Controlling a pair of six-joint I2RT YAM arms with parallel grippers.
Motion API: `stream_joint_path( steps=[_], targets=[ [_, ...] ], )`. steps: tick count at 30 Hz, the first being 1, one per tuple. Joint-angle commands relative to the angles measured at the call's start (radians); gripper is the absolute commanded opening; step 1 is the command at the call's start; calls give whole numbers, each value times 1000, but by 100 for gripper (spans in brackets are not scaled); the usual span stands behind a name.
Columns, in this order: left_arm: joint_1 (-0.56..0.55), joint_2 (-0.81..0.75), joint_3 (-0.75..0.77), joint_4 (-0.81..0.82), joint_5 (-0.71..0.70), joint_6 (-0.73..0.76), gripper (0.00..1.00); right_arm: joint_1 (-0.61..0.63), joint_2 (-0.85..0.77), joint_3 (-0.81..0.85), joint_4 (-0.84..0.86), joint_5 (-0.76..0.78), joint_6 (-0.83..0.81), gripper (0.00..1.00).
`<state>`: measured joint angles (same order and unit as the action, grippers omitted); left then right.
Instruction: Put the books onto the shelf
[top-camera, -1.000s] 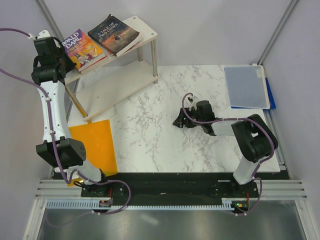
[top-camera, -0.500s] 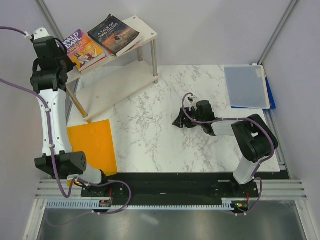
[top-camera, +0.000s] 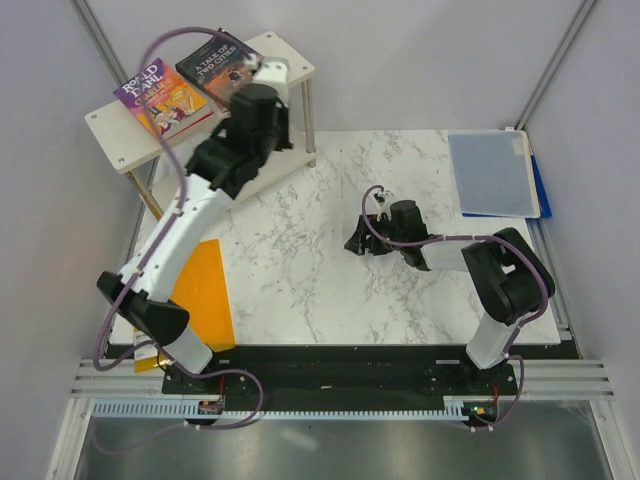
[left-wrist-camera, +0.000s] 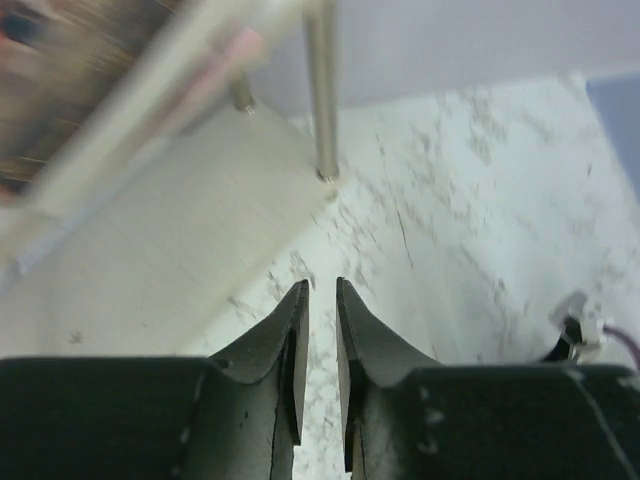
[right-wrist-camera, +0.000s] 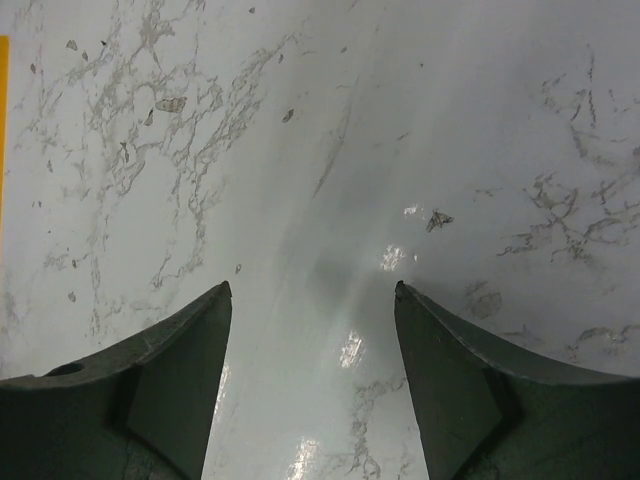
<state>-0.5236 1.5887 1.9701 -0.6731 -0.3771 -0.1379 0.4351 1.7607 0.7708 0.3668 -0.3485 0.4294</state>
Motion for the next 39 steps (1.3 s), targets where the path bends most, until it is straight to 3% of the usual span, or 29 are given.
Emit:
stream_joint_path(
  steps=[1,3,7,10,16,23,39],
  targets=[
    [-130,97,-143,18,-109,67,30,1,46,-10,-150,100,-37,76],
    [-136,131,-248,62,-53,23,41,1,56,-7,-157,108,-41,79],
    [-138,169,-433,179,61,-42,82,-1,66,-4,-180,137,-44,86],
    [-138,206,-526,230,105,-68,100,1,75,4,-192,155,-52,90],
    [-136,275,-620,280,182,-95,100,1,80,22,-230,221,-61,98],
    [-118,289,-695,340,297,-114,100,1,50,88,-308,342,-77,98],
    [63,179,-856,478,500,-135,100,-1,-44,189,-394,545,-89,98]
  ],
)
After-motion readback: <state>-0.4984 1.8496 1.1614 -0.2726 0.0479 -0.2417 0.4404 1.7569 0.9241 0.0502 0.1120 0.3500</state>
